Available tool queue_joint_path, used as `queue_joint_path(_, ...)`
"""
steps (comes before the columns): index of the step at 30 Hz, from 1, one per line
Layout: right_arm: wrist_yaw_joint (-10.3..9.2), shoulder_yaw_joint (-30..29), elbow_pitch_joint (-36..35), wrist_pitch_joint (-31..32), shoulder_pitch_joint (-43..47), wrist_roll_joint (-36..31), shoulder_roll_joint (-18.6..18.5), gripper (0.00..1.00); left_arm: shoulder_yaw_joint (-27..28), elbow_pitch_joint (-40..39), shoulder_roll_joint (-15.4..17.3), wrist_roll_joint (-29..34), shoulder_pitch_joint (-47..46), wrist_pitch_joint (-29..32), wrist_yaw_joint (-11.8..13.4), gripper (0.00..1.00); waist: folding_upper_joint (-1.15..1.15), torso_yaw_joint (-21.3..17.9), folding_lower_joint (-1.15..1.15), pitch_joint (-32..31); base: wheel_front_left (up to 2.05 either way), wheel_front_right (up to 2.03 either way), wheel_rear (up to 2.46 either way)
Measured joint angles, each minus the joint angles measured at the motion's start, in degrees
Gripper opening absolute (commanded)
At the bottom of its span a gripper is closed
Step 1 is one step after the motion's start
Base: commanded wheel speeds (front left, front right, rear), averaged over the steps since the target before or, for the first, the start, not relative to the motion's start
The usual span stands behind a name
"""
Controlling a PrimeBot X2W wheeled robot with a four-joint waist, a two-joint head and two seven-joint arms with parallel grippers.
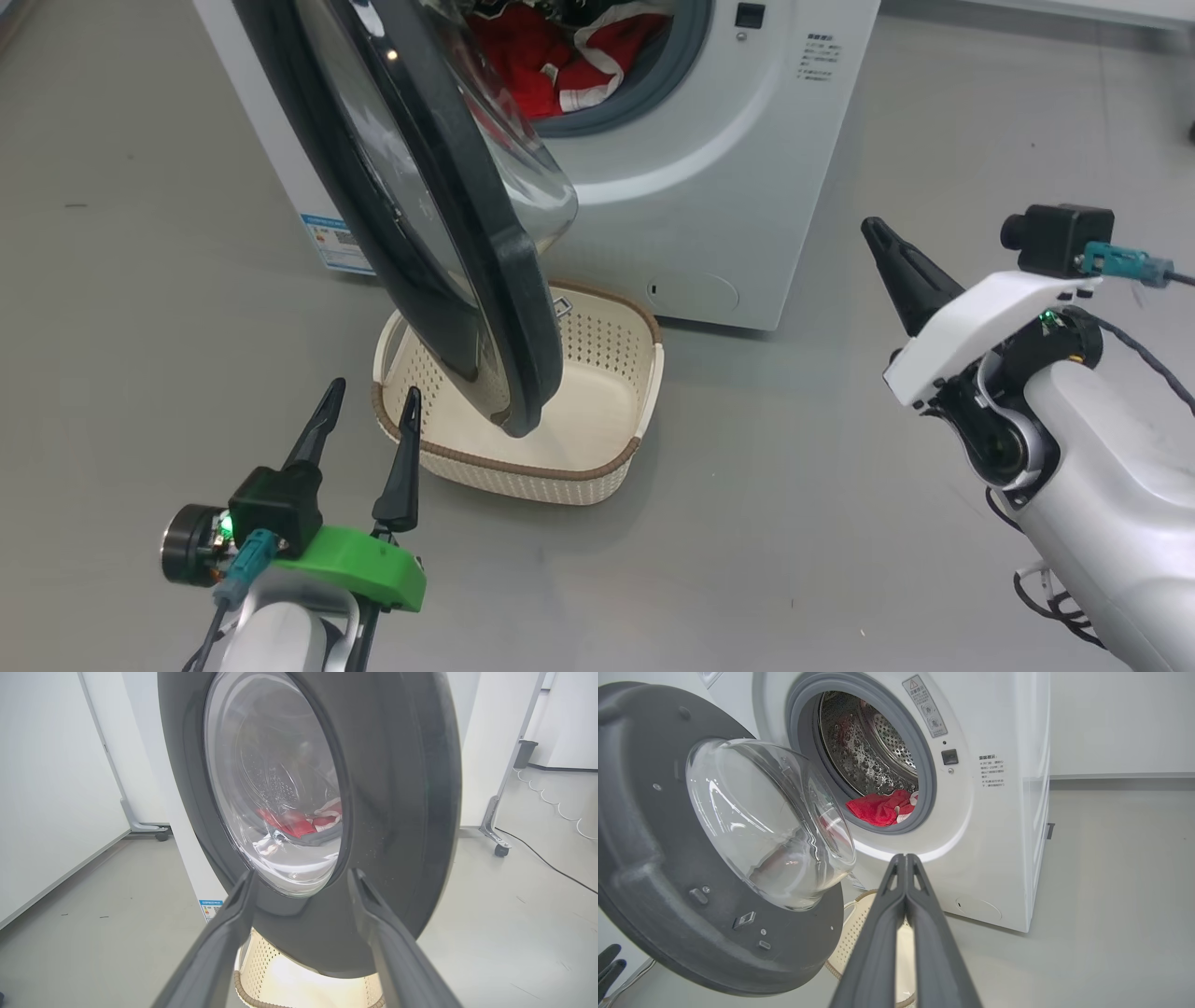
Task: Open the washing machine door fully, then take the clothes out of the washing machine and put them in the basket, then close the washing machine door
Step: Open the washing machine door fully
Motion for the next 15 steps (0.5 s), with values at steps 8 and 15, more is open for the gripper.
queue_joint_path(8, -3.23, -0.3, -0.73, -10.02, 6.02, -6.25, -2.58, 0.0, 1.57, -0.11, 0.34, 0.35, 2.54, 0.0, 0.44, 1.0, 0.0, -3.38, 0.0, -2.84, 0.0, 0.0, 0.0)
queue_joint_path(15, -7.19, -0.99, -1.18, -13.01, 11.1, -8.17, -3.28, 0.0, 3.0, -0.74, 0.35, 0.42, 3.67, 0.0, 0.44, 1.0, 0.0, -5.41, 0.0, -4.35, 0.0, 0.0, 0.0)
